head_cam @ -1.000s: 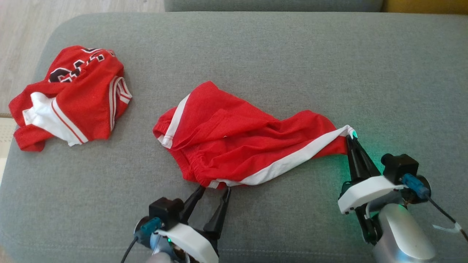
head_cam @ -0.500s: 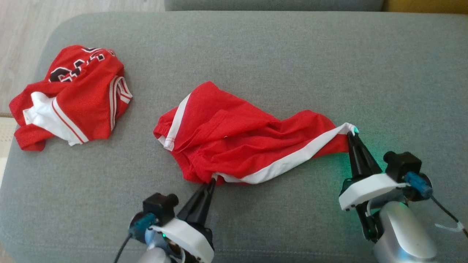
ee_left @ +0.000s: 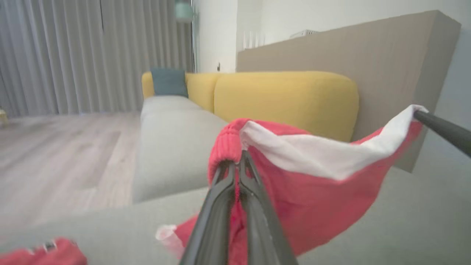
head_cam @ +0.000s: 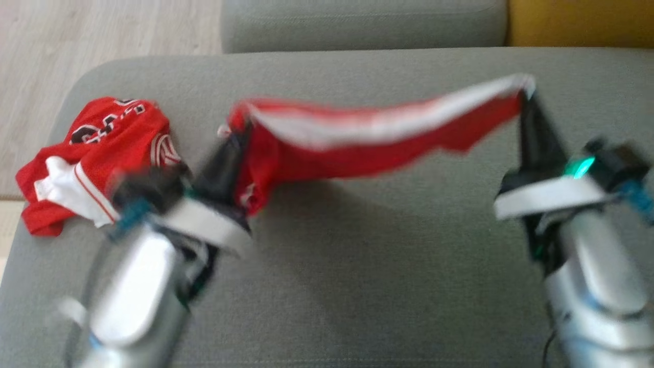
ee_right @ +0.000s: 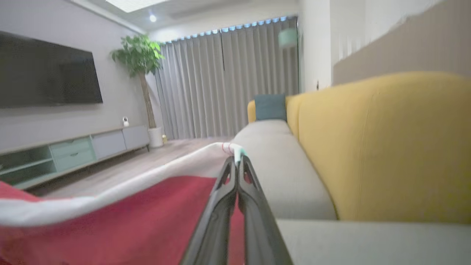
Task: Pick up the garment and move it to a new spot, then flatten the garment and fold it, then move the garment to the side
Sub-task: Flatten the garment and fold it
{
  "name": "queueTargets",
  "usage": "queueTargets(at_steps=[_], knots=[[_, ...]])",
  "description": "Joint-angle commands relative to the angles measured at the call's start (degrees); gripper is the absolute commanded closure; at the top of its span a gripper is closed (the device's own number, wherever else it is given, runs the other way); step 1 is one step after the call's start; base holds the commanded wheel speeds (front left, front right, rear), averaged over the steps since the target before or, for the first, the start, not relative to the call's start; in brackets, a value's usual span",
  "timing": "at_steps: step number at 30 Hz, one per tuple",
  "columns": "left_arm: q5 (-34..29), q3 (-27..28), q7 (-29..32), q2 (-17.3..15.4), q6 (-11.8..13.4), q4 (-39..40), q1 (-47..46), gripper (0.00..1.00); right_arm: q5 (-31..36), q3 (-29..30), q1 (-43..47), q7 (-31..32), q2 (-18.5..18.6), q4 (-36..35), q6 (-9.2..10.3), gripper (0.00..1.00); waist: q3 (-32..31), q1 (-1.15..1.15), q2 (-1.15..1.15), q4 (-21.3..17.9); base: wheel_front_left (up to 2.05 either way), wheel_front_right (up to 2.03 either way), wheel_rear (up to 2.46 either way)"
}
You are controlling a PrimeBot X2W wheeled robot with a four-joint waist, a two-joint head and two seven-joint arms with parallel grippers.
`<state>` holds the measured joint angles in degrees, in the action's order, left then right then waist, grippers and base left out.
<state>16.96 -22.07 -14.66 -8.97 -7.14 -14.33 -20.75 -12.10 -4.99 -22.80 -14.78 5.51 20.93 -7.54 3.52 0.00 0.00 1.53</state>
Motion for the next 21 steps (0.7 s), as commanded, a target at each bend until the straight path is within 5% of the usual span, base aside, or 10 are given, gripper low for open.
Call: queueTargets(at_steps=[1,6,12,21], knots=[[0.38,1.58,-0.34,-2.26,-0.31,2.51,-5.41,1.0,-0.55,-0.96,-3.73,-0.22,1.06,-3.0,0.05,1.0,-0.74,0.0,0.0,-0.93,0.0,0.0,0.0],[4.84,-0.23,1.86,-8.53,-0.33,1.72,-17.1,1.0,-2.25,-1.91,-11.65,-0.22,4.73,-7.16,0.05,1.0,-0.57,0.0,0.0,-2.9,0.0,0.0,0.0],[10.06,-2.52,6.4,-11.91,-0.34,-0.97,-29.25,1.0,-2.86,-4.62,-22.58,-0.22,8.24,-5.4,0.05,1.0,3.5,0.0,0.0,-4.34,0.0,0.0,0.0],[12.17,-9.07,7.54,-11.56,-0.35,-10.65,-46.43,1.0,0.1,-7.28,-41.37,-0.21,8.93,5.73,0.05,1.0,15.12,0.0,0.0,-4.59,0.0,0.0,0.0]])
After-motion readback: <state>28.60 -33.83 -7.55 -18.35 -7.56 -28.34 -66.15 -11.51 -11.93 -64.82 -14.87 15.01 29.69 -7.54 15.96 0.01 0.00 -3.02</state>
